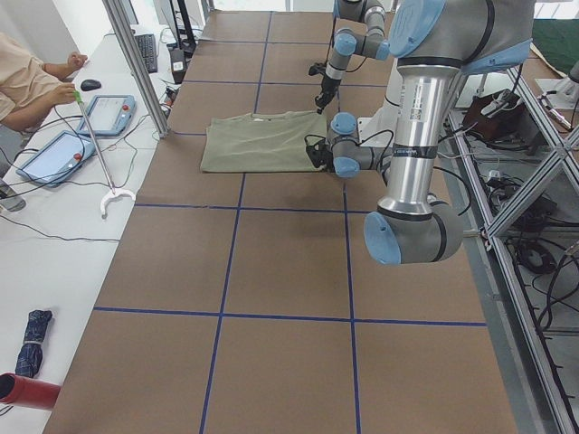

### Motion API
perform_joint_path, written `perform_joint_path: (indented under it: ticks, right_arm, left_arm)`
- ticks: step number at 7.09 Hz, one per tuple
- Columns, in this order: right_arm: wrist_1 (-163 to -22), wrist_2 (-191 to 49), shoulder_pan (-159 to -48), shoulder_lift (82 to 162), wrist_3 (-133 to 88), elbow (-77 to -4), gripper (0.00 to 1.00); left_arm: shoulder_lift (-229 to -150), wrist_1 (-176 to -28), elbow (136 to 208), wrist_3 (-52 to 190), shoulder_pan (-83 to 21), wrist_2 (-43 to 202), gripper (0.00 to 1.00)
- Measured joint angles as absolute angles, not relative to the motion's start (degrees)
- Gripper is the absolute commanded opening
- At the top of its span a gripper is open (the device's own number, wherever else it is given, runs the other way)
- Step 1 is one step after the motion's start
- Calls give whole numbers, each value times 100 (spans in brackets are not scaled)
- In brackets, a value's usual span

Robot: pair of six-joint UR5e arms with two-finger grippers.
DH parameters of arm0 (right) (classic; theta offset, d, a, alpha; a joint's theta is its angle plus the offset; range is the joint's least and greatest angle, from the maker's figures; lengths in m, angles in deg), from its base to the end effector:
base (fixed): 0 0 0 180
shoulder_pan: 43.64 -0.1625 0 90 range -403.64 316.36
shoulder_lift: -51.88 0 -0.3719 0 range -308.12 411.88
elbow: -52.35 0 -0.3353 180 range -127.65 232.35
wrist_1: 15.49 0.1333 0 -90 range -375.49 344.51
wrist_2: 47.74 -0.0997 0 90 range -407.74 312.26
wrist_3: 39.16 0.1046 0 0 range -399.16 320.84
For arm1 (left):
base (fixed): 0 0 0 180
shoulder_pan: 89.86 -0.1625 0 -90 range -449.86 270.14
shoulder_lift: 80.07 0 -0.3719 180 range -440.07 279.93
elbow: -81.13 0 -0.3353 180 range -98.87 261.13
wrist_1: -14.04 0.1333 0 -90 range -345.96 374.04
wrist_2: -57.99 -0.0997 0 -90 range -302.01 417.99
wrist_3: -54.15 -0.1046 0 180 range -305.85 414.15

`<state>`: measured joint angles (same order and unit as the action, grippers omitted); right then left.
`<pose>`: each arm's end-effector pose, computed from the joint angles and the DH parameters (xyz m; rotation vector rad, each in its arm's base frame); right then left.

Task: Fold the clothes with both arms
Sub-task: 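Grasp the near edge corners of the shirt with both grippers, then lift the near edge with both grippers and fold it over toward the far edge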

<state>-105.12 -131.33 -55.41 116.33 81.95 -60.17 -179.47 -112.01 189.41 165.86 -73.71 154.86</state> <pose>-0.4877 -0.2497 0.2429 -0.0392 -0.8720 0.7490 0.4418 -0.2537 0.3302 -0.1631 1.1187 -0.5234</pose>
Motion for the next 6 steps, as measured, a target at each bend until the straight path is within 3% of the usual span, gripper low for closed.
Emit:
perform_joint_path:
  ticks: [3, 6]
  right_arm:
    - [-10522, -13131, -5543, 11648, 8195, -6026, 0]
    - [-10533, -13116, -5362, 11962, 8318, -6444, 0]
  left_arm:
    - [-17947, -11177, 19047, 16586, -7377, 15520, 0]
    - [-17949, -10988, 19784, 16610, -7375, 15737, 0]
